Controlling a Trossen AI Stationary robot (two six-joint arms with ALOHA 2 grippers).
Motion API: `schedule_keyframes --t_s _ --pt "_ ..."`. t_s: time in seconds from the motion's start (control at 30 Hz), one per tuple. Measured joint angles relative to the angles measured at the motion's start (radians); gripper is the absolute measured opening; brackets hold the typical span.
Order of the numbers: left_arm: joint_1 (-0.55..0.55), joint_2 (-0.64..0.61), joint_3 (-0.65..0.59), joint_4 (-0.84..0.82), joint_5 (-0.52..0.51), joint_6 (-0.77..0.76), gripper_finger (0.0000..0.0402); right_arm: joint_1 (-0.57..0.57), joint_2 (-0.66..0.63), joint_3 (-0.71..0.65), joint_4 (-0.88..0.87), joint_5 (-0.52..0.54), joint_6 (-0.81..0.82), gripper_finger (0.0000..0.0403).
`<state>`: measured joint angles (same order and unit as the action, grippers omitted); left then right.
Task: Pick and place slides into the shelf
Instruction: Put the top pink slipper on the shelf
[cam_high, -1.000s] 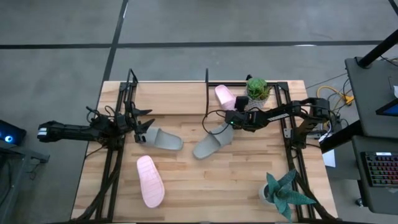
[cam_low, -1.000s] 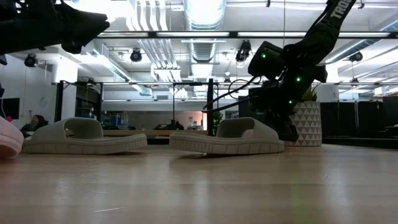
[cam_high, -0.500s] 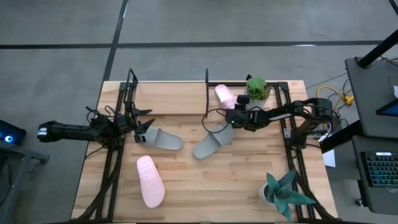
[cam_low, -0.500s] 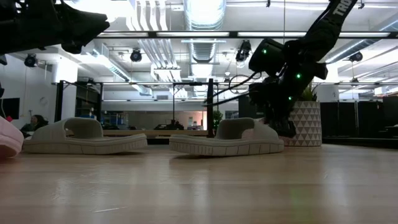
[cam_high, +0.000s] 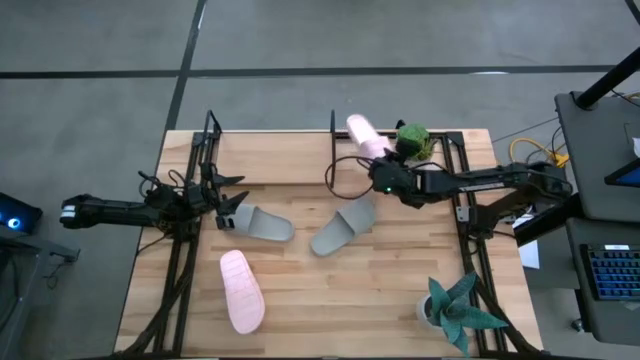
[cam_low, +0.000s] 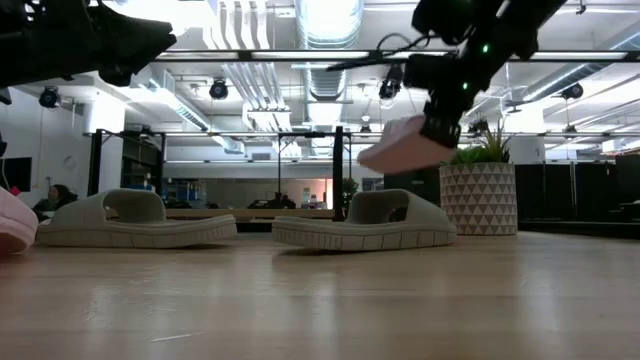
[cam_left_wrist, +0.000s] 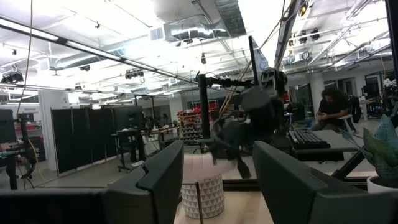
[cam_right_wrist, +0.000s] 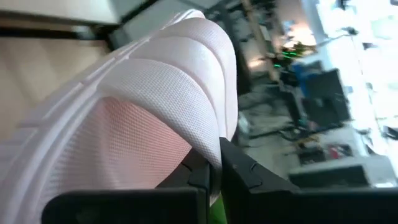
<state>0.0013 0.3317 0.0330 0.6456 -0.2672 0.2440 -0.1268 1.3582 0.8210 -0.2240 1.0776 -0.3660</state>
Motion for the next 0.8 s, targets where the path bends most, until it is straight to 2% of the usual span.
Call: schedule_keyframes --t_s 0.27,0.43,0.6,0.8 --pt "0.000 -0.001 0.000 0.006 0.000 0.044 0.0178 0.043 -0.080 0.074 -0.032 -0.001 0.057 0.0009" --pt "0.000 0.003 0.000 0.002 0.000 0.061 0.0178 0.075 -0.069 0.177 -0.035 -0.005 0.075 0.0009" --pt "0.001 0.006 0.000 0.002 0.000 0.063 0.0178 0.102 0.015 0.338 -0.077 -0.004 0.124 0.0009" --pt "0.000 0.013 0.000 0.001 0.000 0.111 0.0178 0.102 0.204 0.588 -0.235 -0.006 0.177 0.0009"
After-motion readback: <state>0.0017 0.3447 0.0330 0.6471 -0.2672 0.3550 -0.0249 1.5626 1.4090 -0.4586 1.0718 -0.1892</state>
